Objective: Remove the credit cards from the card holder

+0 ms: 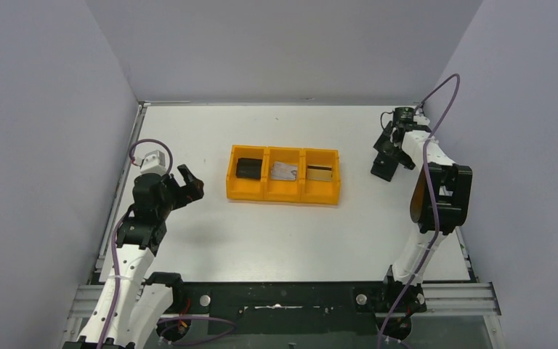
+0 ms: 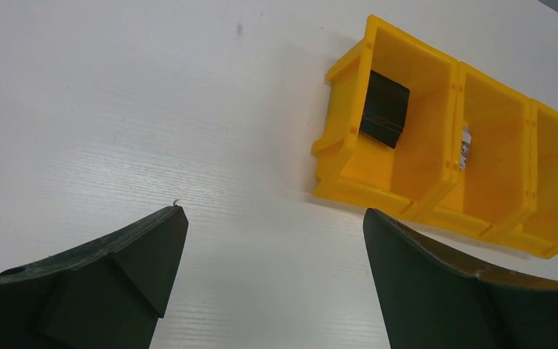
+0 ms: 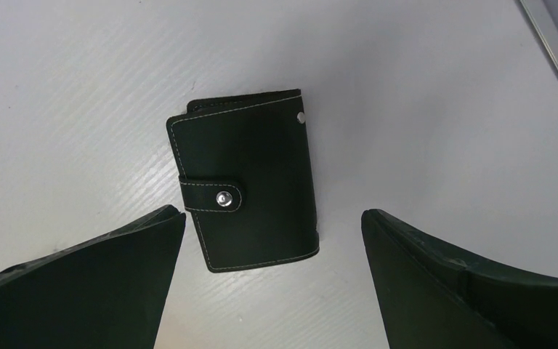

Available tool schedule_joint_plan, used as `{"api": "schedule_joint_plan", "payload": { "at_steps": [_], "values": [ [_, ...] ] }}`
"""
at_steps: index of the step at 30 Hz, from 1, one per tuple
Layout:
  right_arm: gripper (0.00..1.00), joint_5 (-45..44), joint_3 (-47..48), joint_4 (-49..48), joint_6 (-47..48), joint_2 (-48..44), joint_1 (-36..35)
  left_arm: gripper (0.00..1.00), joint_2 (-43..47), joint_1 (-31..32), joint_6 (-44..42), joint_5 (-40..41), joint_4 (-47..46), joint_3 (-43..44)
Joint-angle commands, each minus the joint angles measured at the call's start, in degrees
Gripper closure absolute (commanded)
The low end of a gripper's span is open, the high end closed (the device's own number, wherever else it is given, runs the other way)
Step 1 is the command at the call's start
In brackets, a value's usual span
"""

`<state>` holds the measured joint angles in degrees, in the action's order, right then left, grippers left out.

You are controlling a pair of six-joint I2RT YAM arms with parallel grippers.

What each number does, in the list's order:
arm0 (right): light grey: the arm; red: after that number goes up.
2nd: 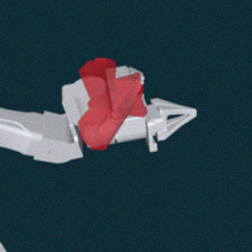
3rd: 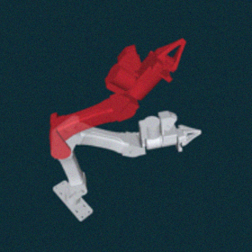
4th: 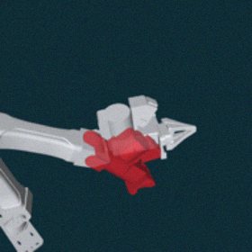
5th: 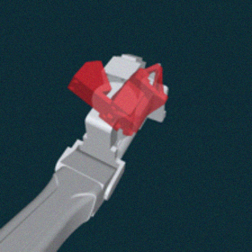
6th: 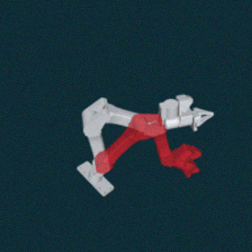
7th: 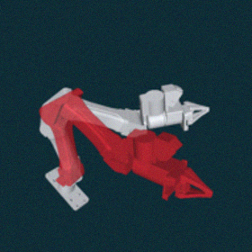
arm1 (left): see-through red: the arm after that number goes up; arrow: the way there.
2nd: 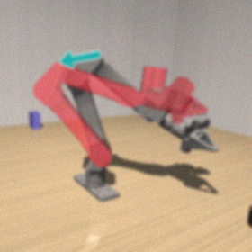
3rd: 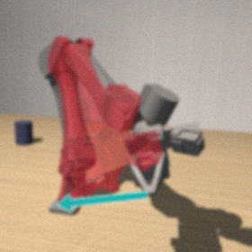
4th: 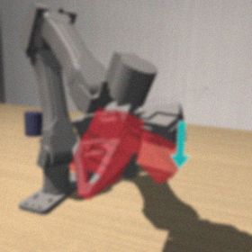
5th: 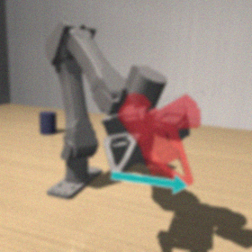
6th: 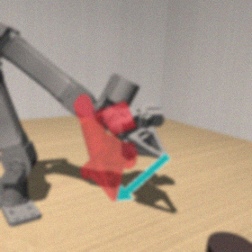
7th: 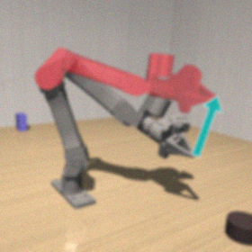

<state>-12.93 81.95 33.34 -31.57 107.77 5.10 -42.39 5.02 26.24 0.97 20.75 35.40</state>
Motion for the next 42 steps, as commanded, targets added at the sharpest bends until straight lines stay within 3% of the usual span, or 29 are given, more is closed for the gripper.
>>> {"api": "schedule_joint_plan", "payload": {
  "at_steps": [1, 10, 14, 19, 22, 33, 42],
  "values": [
    [0.02, -0.12, 5.59, 0.64, 0.65, 2.72, 0.1, 0.06, 0.6, -0.53, -1.1, -0.42, -2.82, 0.46],
    [0.01, 9.4, 10.26, -0.3, 5.24, 12.25, 1.35, 0.06, 0.82, -0.62, -1.1, -0.65, -3.02, 0.32],
    [0.01, 8.96, 8.45, -1.51, 4.55, 14.09, 1.31, 0.06, 0.73, -0.7, -1.1, -0.17, -2.95, 0.37],
    [0.19, 8.37, 3.59, -3.91, 4.12, 12.8, 1.24, 0.06, 1.17, -0.8, -1.06, 0.34, -2.39, 0.34],
    [0.26, 8.37, -1.05, -5.83, 3.79, 9.1, 1.03, 0.06, 1.37, -0.8, -1.01, 0.18, -2.56, 0.26],
    [0.24, 8.17, -23.24, -9.58, -0.12, -14.33, -4.85, 0.06, 1.45, -0.8, -0.98, -0.44, -2.69, 0.12],
    [0.24, 8.81, -42.51, -9.97, -13.12, -32.99, -13.77, 0.06, 0.64, -0.82, -0.99, -0.98, -2.75, 0.27]
  ]
}}
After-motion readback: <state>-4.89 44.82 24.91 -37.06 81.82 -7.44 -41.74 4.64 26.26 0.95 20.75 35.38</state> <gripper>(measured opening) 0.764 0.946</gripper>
